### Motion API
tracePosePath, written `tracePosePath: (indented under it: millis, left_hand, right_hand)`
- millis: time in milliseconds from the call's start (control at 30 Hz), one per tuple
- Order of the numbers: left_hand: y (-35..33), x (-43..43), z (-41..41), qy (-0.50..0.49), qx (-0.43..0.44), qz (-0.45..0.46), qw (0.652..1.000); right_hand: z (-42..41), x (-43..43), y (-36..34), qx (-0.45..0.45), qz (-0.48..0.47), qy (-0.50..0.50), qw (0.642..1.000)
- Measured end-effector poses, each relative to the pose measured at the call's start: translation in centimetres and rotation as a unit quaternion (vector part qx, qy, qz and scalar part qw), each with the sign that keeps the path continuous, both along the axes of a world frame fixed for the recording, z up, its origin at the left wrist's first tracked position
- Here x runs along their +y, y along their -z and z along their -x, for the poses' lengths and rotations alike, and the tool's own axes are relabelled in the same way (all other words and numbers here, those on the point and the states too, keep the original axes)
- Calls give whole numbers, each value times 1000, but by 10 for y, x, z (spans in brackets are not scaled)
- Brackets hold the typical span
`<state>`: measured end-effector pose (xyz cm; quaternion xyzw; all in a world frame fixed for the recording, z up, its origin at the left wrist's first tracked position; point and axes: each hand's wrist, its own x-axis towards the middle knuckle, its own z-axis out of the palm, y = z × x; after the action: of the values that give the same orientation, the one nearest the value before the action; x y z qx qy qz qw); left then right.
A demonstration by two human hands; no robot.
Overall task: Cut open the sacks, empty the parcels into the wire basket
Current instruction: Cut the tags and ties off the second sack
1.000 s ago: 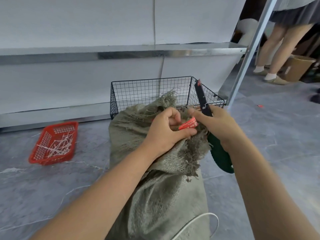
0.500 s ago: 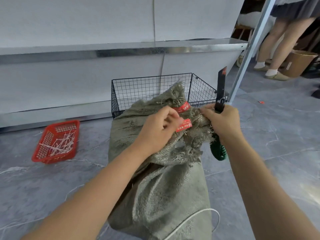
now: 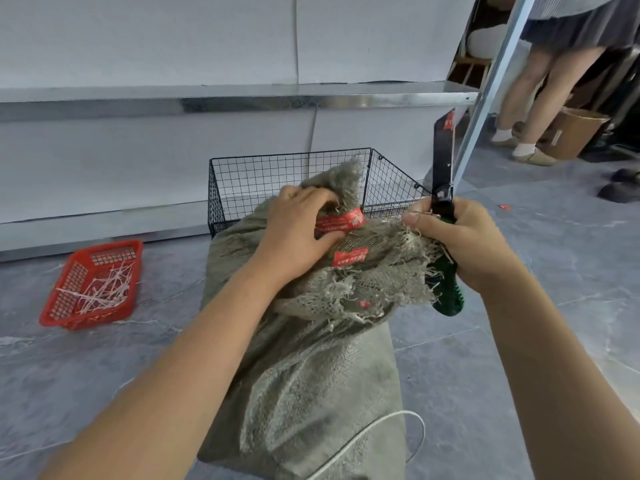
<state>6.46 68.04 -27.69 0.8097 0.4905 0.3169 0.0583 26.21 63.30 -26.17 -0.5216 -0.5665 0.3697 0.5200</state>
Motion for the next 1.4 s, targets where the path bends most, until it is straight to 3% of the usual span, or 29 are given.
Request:
tracePosePath:
  millis: [133,267,433,533,667,800,933,1000,1100,1233,1400]
  left_hand:
    - [-4,3,9,9,83,18,996]
    - [-24,-10,8,109,10,103,989]
    - [-36,-26,2,247,-91,236,935]
    - [-33,-25,1,293,-126,260,912]
    - [-28,-21,-1,299,-169,298,891]
    - [-24,-17,-7,239,-227,274,903]
    - [-24,-17,-8,220,-254,241,911]
    - [-24,-18,-7,223,-262,237,908]
    - [-25,-21,-7,186,-229,223,929]
    - [-30,-24,-7,123,-70,190,972]
    - [-48,-23,2,153,32,229,961]
  right_hand:
    - [-6,0,0,6,-16,66,998]
    - [-10,0,-3,-99,-66,199,973]
    - [-10,3,-5,-250,-54,264,930]
    - [-8,3,-4,-304,-12,206,930]
    - [-8,-3,-12,-297,30,156,942]
    - [-3,-22,-37,-250,-59,137,957]
    - [10,-29,-36,-245,57,-25,968]
    - [16,-22,-25,-276,56,-15,959]
    - [18,-9,-15,-268,7,114,957]
    - [19,-6,-15,-229,-52,183,955]
    - [24,-6,-16,-293,-105,236,921]
